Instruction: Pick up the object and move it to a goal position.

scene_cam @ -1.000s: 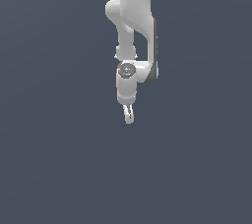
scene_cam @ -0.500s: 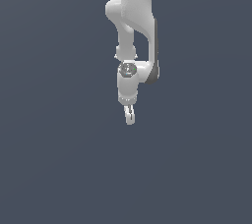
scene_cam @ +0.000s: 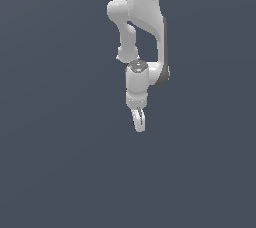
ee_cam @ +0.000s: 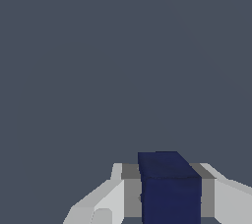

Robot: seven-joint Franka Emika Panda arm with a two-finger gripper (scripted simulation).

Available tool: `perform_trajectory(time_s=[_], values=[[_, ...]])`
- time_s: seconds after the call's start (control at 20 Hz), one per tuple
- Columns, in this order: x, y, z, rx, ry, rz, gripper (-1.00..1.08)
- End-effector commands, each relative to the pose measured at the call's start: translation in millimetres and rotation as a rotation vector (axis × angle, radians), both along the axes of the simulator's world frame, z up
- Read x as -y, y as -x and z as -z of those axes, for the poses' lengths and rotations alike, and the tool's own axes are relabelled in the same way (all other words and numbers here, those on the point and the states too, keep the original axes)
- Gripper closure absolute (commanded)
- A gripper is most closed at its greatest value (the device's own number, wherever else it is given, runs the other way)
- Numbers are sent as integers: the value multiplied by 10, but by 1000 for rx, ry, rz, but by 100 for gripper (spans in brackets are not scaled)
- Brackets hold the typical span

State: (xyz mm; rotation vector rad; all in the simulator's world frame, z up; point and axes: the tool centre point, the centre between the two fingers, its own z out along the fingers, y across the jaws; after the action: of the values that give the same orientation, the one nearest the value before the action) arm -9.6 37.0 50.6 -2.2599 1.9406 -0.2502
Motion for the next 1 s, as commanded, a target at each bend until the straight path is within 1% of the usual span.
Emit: perform_trajectory(time_s=[0.0,0.25,0.45,0.7,0.95], values=[[-123,-218,-167,78,-3,-2,108],[-407,-679,-631,266,-8,-5,108],[-630,-975,-1053,413,-12,-8,108],[-896,-1243,-1617,591,-16,-12,108],[-1154,-1406,-2219,768,-18,-15,108]])
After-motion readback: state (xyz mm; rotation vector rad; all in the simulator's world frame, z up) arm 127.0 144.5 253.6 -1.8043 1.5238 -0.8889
